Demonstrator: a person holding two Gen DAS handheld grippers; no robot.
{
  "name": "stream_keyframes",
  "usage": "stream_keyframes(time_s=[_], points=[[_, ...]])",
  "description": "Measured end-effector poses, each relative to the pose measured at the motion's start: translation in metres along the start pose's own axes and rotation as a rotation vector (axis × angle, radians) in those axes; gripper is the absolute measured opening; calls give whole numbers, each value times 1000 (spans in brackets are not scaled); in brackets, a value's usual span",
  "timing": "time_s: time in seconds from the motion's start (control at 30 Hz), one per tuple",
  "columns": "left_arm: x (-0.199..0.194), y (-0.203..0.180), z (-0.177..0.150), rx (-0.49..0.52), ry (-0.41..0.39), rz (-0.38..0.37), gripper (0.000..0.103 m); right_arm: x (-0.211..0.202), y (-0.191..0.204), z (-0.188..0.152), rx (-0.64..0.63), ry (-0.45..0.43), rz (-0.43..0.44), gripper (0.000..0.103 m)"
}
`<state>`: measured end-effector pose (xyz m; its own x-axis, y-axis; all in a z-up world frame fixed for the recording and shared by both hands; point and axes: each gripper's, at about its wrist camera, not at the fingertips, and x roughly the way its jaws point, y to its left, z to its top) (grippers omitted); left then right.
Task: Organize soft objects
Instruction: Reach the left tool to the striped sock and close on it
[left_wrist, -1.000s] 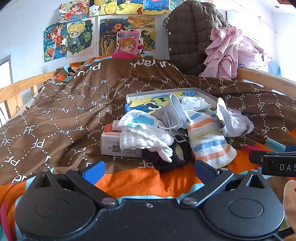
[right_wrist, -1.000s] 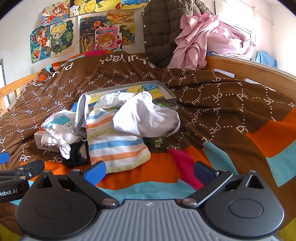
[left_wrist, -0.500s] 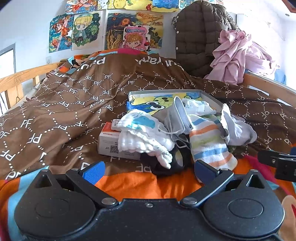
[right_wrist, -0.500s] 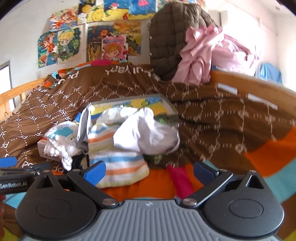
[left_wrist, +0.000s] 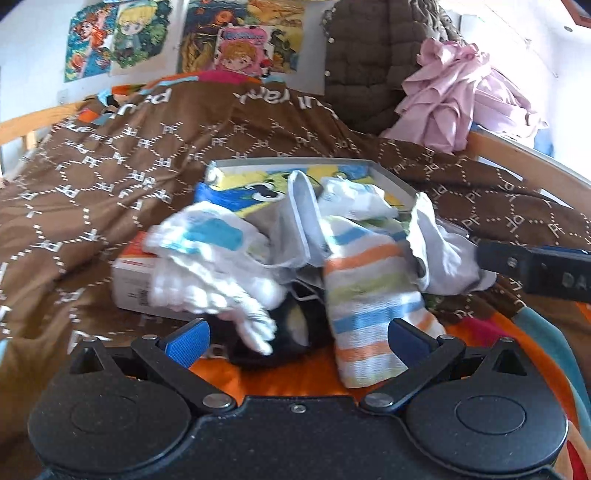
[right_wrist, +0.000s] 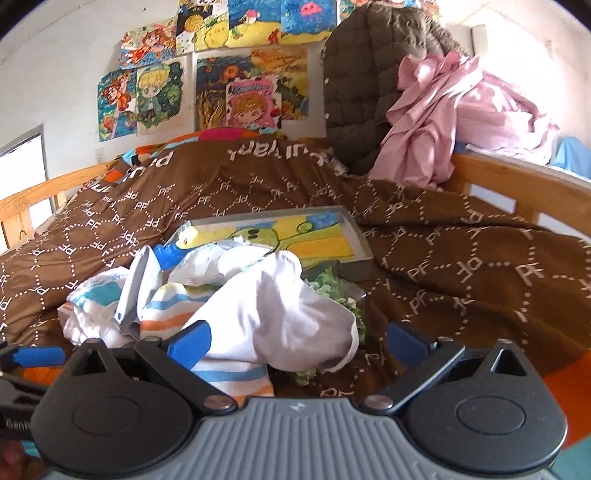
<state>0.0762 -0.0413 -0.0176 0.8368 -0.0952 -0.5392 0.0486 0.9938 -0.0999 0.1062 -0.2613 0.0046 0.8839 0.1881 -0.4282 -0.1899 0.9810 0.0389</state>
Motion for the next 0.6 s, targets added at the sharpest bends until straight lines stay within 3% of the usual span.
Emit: stream_keyframes(time_s=[0.37, 0.6], points=[[36, -24, -4, 28, 6, -33, 102, 36, -25, -3, 71, 26, 79, 101], [30, -42, -14, 54, -20, -48, 100, 41, -24, -5, 65, 31, 110, 98]])
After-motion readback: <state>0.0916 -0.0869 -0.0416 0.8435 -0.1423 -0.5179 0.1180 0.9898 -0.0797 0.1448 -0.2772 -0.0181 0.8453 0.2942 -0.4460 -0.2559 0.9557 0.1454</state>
